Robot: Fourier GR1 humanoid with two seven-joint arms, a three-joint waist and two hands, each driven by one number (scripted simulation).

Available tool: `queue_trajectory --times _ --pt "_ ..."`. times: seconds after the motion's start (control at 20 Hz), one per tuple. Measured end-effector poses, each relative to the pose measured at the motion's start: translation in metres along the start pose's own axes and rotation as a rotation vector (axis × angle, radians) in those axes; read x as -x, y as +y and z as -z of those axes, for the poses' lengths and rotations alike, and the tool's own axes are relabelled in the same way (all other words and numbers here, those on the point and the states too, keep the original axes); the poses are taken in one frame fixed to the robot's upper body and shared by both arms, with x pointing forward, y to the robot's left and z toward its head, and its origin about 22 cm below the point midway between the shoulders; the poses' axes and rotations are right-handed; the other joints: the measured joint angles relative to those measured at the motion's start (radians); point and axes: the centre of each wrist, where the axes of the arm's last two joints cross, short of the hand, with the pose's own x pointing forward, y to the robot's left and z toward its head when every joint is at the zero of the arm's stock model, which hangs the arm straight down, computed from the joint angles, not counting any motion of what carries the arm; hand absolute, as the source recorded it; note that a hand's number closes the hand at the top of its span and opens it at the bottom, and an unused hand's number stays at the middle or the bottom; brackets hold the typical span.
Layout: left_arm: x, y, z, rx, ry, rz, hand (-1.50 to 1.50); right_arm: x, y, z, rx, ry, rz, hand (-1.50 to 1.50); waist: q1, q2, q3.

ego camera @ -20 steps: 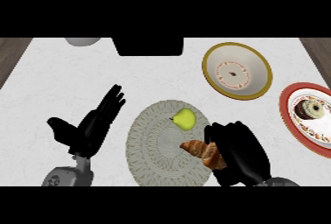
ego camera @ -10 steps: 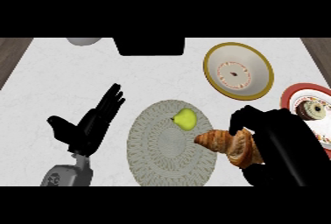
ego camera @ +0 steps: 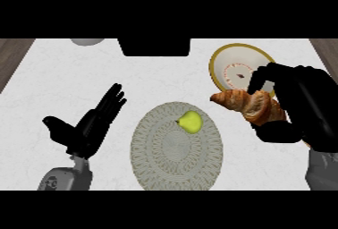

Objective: Pick the croissant from the placemat and place it in the bowl

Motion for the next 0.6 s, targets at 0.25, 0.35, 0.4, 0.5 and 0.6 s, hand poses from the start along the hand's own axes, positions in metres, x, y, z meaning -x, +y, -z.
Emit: queue_trajectory --times 0.25,0.35,0.4,0.5,0.6 --pt "0.005 0.0 -0.001 0.005 0.003 -0.004 0.0 0.017 -0.001 0.034 0.018 0.033 0.046 1.5 0.004 0.001 0.0" --pt "0.001 -0.005 -0.002 0.006 -0.002 0.0 0.0 0.027 0.007 0.05 0.025 0.046 0.061 1.5 0.009 0.002 0.0" --pt "0.001 -0.004 -0.001 0.009 -0.003 0.001 0.0 0.034 0.007 0.059 0.028 0.047 0.062 1.5 0.009 0.002 0.0" --pt "0.004 -0.005 0.0 0.009 -0.003 0.001 0.0 0.045 0.016 0.074 0.035 0.046 0.068 1.5 0.009 0.003 0.0" --pt "0.007 -0.006 0.003 0.011 -0.006 0.007 0.0 0.052 0.029 0.091 0.039 0.05 0.053 1.5 0.014 0.005 0.0"
